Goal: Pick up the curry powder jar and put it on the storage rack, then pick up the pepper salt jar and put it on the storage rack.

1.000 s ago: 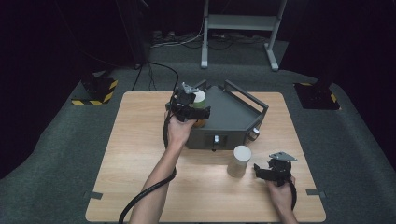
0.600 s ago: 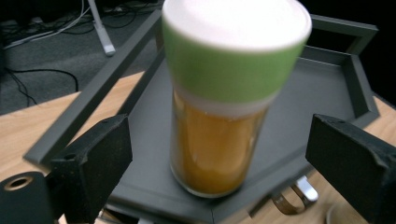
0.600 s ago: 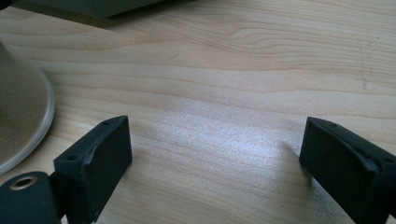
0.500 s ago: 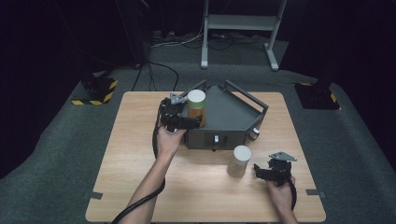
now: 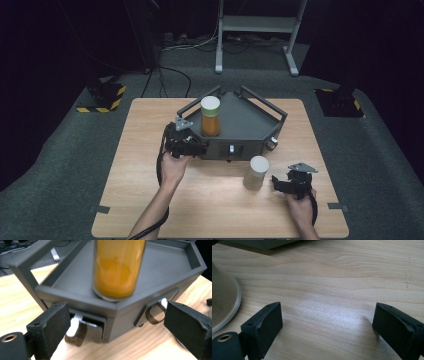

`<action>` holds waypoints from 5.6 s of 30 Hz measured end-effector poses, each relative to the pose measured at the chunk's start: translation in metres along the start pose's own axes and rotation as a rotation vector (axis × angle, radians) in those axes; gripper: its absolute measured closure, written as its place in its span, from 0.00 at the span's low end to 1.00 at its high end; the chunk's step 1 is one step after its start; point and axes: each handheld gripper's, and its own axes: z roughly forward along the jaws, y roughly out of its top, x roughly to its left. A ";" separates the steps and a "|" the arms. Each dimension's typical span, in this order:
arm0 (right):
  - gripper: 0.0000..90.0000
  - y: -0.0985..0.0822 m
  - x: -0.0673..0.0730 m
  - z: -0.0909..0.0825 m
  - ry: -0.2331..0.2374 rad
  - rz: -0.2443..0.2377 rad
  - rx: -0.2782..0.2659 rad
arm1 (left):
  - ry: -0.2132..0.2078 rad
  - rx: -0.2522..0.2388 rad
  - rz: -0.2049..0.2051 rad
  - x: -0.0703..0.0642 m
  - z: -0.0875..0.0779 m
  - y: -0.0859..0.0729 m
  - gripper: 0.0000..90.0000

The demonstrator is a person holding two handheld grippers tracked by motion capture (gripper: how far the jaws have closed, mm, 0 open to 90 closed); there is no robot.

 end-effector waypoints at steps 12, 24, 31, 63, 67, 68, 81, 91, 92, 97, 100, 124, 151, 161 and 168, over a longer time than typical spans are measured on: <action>0.10 0.000 0.000 0.000 0.000 -0.001 0.000 | 0.015 0.016 -0.018 0.002 0.003 -0.034 0.05; 0.10 0.000 0.000 0.000 0.000 -0.001 0.000 | 0.041 0.034 -0.034 0.003 0.010 -0.067 0.06; 0.10 0.000 0.000 0.000 0.000 -0.001 0.000 | 0.063 0.080 0.011 -0.004 0.019 -0.081 0.06; 0.10 0.000 0.000 0.000 0.000 -0.001 0.000 | 0.150 0.154 0.003 -0.011 0.046 -0.116 0.06; 0.10 0.000 0.000 0.000 0.000 -0.001 0.000 | 0.159 0.156 -0.007 -0.010 0.048 -0.121 0.06; 0.10 0.000 0.000 0.000 0.000 -0.001 0.000 | 0.159 0.155 -0.009 -0.010 0.048 -0.121 0.06; 0.10 0.000 0.000 0.000 0.001 -0.002 0.000 | 0.161 0.160 -0.011 -0.008 0.050 -0.119 0.03; 0.09 0.001 -0.001 0.000 0.008 -0.004 0.002 | 0.161 0.160 -0.010 -0.008 0.050 -0.119 0.03; 0.09 0.001 -0.001 0.000 0.007 -0.005 0.002 | 0.161 0.160 -0.011 -0.008 0.050 -0.119 0.03; 0.09 0.001 -0.002 0.000 0.009 -0.006 0.003 | 0.162 0.159 -0.012 -0.008 0.050 -0.119 0.04; 0.09 0.001 -0.002 0.000 0.009 -0.006 0.003 | 0.163 0.159 -0.013 -0.009 0.050 -0.119 0.04; 0.06 0.000 -0.010 0.000 0.053 -0.024 0.002 | 0.165 0.157 -0.016 -0.009 0.050 -0.120 0.04; 0.06 -0.015 -0.007 -0.016 0.299 -0.104 -0.046 | 0.166 0.155 -0.017 -0.009 0.050 -0.120 0.05; 0.07 -0.007 0.002 -0.010 0.360 -0.125 -0.061 | 0.167 0.154 -0.017 -0.009 0.049 -0.120 0.05; 0.11 0.004 0.007 -0.008 0.374 -0.129 -0.088 | 0.167 0.154 -0.018 -0.009 0.049 -0.120 0.05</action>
